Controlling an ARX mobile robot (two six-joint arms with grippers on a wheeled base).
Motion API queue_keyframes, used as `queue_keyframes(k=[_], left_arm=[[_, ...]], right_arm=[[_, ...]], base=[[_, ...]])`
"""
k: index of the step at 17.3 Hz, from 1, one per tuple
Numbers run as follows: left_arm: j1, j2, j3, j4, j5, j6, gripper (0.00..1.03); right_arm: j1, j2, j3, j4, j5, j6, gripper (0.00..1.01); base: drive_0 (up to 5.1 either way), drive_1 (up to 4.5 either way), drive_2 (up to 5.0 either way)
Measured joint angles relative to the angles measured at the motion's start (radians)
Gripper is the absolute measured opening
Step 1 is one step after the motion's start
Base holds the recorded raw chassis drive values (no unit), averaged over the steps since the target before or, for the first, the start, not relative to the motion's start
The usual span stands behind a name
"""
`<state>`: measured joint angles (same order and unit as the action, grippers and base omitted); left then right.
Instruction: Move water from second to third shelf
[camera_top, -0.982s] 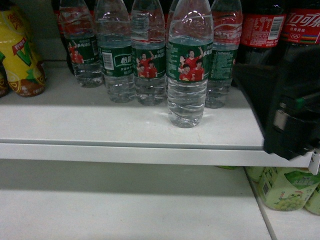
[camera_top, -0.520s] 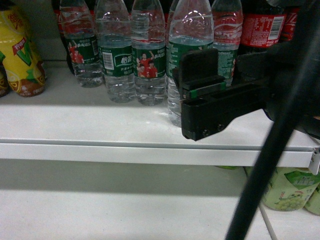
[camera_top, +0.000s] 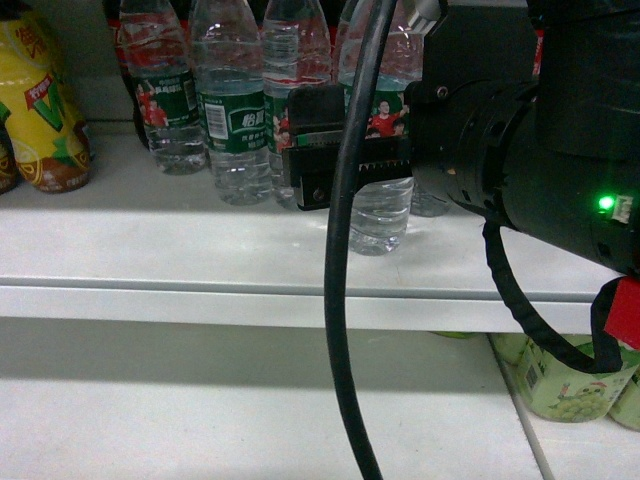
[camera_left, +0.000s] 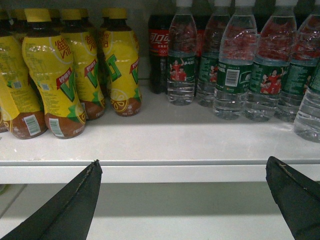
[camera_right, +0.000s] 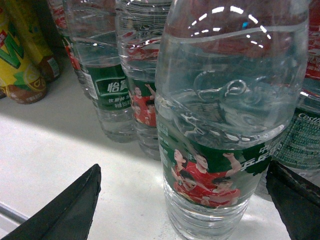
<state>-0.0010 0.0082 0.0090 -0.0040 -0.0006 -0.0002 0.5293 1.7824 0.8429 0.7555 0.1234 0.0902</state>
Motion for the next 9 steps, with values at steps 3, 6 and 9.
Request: queue_keyframes(k=[3, 6, 9], left_arm=[[0.0, 0.0, 0.0, 0.0, 0.0, 0.0, 0.98], [0.0, 0.0, 0.0, 0.0, 0.0, 0.0, 0.98], [0.0, 0.0, 0.0, 0.0, 0.0, 0.0, 0.98]], right_arm=[[0.0, 0.035, 0.023, 0.0, 0.023, 0.004, 0.98], [-0.013, 0.065, 0.056, 0.013, 0.039, 0.021, 0.98], [-0.022, 0.109, 0.103, -0.003, 0.069, 0.025, 0.98]], base=[[0.0, 0.0, 0.0], [0.0, 0.0, 0.0], [0.0, 0.0, 0.0]])
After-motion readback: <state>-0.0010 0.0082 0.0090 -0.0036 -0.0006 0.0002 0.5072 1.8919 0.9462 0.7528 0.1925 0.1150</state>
